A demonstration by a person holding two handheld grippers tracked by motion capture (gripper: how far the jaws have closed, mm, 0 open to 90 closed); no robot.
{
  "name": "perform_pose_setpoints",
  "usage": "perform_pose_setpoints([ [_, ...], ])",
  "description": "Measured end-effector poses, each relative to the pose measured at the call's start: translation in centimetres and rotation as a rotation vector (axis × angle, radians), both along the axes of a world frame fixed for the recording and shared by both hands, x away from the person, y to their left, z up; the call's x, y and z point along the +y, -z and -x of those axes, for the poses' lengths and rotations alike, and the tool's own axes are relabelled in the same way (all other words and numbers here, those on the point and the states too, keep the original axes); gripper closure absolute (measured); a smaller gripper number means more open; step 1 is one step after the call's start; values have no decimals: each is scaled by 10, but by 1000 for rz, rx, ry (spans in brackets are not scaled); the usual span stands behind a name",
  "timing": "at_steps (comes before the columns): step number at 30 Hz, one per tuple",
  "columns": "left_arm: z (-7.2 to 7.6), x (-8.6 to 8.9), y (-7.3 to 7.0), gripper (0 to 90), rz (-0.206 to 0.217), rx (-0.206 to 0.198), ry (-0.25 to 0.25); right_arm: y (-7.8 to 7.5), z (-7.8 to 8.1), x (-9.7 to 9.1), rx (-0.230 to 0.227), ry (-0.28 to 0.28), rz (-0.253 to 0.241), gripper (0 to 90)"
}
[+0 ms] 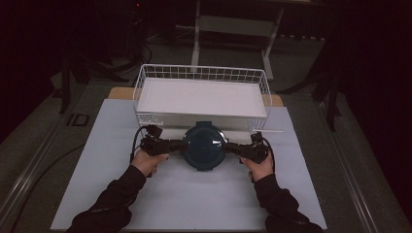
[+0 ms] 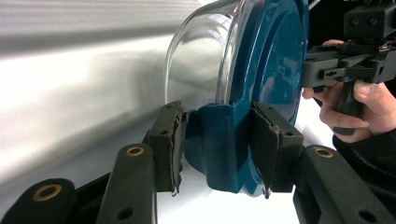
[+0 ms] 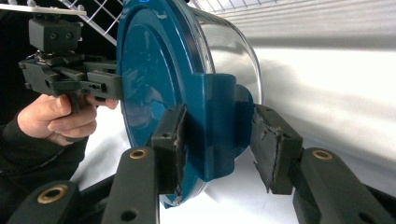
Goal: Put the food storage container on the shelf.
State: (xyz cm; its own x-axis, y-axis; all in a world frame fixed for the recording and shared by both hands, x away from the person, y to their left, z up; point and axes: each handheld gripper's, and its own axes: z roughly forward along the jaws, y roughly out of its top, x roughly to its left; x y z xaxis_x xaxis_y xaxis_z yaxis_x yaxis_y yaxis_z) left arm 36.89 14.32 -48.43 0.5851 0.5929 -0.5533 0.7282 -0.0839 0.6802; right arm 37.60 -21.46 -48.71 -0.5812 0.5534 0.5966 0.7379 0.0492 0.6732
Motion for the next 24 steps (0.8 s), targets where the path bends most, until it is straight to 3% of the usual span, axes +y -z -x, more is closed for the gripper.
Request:
perform_pose_setpoints([
  [3,-9,3,2,560,-29,-27,8,1,-7,3,-13,4,9,564],
  [5,-10,4,4,559,-16,-7,-16,4,-10,6,-15,12,8,564],
  [13,-20,2,11,555,-16,-10,-35,15,-18,8,5,36,-5,561],
  [14,-22,3,12,554,-29,-33,-35,16,-19,8,2,43,-8,561],
  [18,-25,3,15,554,-5,-28,-43,18,-21,7,-13,60,-14,559],
  [22,-24,1,15,550,-14,-57,-52,16,-21,8,-21,72,14,548],
  [24,-25,1,18,544,16,-30,-76,17,-21,8,-25,83,22,544],
])
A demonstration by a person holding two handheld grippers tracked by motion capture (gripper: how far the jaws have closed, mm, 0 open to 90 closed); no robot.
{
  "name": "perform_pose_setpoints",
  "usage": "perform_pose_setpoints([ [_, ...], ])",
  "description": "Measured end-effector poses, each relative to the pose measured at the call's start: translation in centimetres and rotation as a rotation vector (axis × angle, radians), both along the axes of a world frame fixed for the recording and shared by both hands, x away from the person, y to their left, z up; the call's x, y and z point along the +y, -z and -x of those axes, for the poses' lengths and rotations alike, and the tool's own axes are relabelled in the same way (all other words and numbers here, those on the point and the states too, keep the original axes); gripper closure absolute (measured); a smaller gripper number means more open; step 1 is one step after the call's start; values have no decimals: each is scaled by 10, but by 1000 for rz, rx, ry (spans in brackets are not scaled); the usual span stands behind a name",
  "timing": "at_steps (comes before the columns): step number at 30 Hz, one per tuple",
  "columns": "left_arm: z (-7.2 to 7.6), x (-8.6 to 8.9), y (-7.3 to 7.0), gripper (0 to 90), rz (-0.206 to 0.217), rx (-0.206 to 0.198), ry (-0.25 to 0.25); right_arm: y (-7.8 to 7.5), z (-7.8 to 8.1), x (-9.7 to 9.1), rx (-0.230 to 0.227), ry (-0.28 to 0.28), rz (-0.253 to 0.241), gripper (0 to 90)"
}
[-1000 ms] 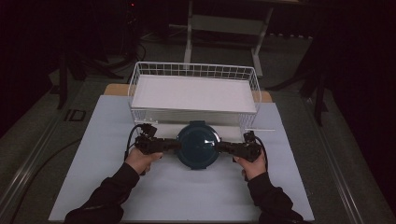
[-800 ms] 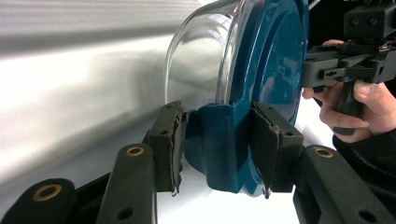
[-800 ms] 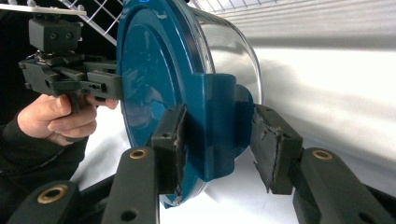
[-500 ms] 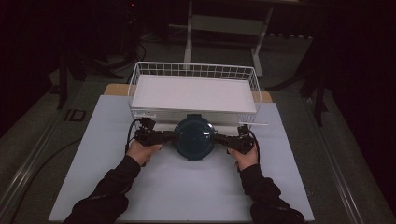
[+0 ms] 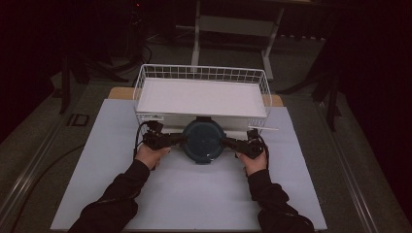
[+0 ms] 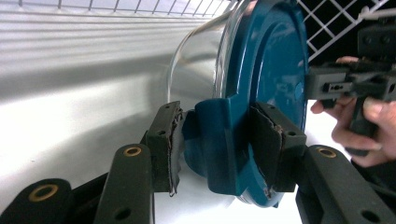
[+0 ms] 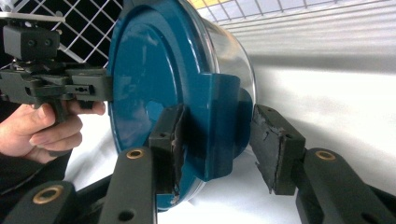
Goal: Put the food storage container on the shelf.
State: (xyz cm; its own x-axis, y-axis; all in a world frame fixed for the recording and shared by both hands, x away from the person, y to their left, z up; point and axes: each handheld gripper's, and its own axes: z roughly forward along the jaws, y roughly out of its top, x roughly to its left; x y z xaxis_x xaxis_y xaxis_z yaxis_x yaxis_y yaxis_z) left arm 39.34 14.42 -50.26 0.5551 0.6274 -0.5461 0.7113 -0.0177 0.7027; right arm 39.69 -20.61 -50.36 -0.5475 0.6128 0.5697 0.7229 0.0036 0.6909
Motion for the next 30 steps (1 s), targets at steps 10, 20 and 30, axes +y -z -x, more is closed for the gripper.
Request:
perform_pose_setpoints([
  [10,-1,-4,3,515,-24,-78,-81,-1,0,7,-48,73,32,499],
  [20,1,-8,-2,379,-54,-109,-104,-9,2,14,-90,83,83,398],
  [30,24,-6,-13,59,-56,-110,46,-18,16,14,-130,79,113,362],
])
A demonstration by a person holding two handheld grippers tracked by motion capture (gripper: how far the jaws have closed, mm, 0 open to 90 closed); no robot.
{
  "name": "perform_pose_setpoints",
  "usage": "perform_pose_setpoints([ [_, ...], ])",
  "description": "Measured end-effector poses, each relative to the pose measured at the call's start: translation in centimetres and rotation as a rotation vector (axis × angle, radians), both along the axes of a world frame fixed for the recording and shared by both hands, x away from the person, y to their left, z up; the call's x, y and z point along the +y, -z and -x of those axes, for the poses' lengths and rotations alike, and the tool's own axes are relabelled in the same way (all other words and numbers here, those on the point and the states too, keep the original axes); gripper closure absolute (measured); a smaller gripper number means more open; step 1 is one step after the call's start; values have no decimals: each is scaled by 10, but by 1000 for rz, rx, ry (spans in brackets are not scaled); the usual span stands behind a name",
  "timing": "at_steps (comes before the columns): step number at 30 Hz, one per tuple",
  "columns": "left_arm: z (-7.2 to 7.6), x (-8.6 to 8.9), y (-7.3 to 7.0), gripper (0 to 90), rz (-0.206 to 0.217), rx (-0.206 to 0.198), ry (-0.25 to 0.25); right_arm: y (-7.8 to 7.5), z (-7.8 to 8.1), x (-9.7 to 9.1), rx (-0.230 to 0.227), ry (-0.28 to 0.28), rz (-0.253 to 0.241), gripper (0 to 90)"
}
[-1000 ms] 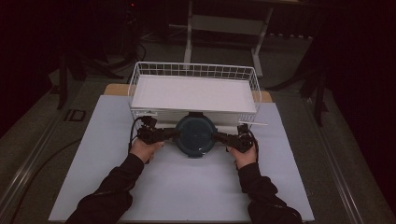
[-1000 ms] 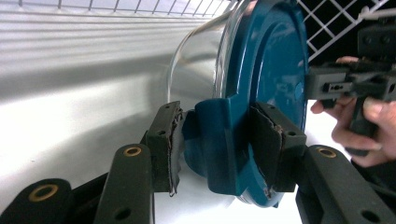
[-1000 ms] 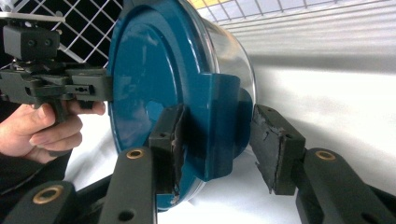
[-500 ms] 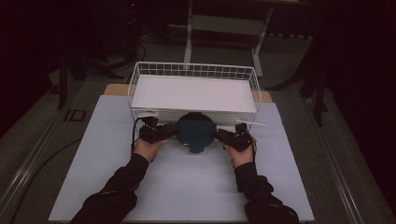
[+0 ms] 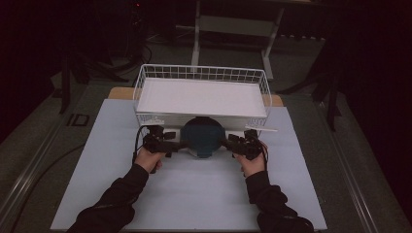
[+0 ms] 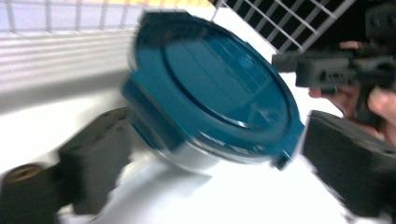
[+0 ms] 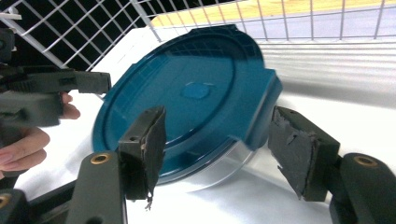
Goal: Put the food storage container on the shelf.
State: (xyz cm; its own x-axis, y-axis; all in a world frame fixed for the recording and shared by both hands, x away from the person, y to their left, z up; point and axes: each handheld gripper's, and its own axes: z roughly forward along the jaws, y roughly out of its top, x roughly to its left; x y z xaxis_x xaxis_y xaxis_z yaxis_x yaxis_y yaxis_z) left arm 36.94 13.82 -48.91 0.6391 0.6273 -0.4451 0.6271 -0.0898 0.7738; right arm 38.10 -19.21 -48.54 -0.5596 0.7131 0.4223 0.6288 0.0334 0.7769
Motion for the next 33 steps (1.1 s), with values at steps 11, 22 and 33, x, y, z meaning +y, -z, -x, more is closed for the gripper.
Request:
perform_pose_setpoints([
  [11,35,4,-2,8,-20,-25,52,-11,25,5,4,-59,15,468],
  [22,67,3,-3,8,-57,-98,96,5,51,31,56,-157,44,727],
  [33,79,8,0,8,-35,-96,85,13,56,45,78,-209,76,899],
])
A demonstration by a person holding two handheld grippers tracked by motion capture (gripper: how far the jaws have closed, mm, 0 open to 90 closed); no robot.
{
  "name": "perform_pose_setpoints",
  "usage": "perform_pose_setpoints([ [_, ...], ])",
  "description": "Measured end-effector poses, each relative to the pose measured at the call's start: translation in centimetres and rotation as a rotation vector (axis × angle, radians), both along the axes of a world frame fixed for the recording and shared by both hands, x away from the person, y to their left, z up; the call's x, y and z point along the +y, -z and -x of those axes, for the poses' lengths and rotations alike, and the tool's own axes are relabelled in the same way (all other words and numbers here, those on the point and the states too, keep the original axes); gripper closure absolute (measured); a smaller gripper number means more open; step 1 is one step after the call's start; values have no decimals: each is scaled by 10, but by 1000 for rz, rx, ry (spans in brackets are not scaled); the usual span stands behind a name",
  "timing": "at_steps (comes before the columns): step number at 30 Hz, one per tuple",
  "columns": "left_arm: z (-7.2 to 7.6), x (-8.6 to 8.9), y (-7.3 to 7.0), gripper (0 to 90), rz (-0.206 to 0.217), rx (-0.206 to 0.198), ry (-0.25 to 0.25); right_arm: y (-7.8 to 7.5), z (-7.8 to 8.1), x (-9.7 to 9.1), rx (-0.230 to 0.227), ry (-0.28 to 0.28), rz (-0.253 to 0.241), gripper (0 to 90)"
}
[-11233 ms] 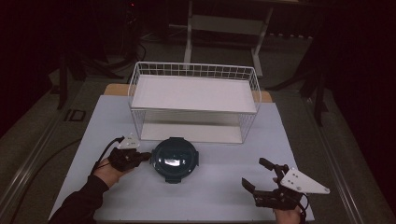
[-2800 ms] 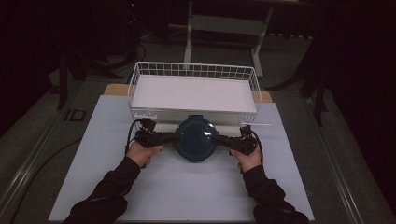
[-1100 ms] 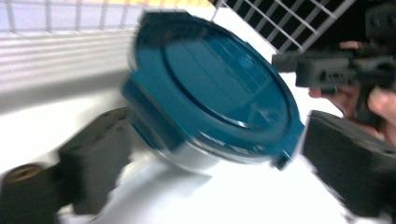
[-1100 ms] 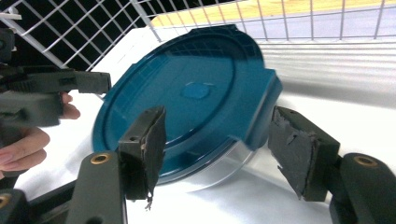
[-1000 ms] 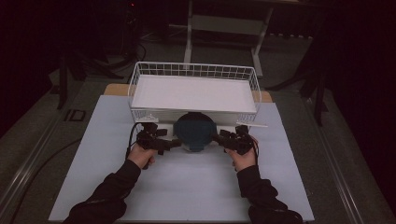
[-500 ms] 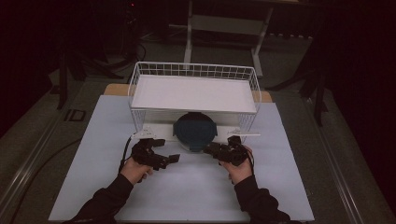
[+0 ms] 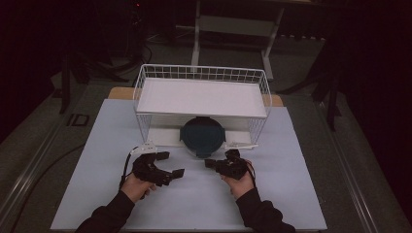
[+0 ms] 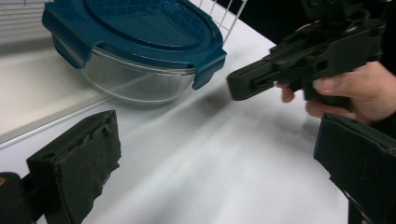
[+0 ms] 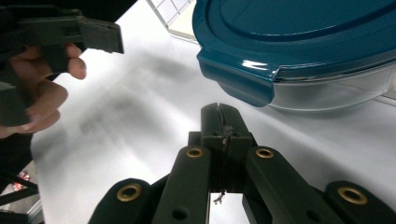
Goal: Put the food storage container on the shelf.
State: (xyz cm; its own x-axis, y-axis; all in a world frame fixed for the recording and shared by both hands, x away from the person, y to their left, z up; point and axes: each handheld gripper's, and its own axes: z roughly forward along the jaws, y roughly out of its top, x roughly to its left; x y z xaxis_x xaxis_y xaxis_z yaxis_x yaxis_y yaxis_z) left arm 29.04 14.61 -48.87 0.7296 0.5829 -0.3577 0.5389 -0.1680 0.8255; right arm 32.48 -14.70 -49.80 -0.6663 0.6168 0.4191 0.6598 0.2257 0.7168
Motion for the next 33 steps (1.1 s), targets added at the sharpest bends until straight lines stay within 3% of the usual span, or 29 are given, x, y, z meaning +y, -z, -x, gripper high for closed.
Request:
perform_pose_setpoints([
  [7,1,-1,0,8,-8,-17,0,4,-11,3,9,26,5,899],
  [23,2,0,2,8,-15,-27,-2,7,-41,18,-25,75,34,899],
  [33,2,-2,2,8,-17,-32,3,8,-60,20,-21,119,14,898],
])
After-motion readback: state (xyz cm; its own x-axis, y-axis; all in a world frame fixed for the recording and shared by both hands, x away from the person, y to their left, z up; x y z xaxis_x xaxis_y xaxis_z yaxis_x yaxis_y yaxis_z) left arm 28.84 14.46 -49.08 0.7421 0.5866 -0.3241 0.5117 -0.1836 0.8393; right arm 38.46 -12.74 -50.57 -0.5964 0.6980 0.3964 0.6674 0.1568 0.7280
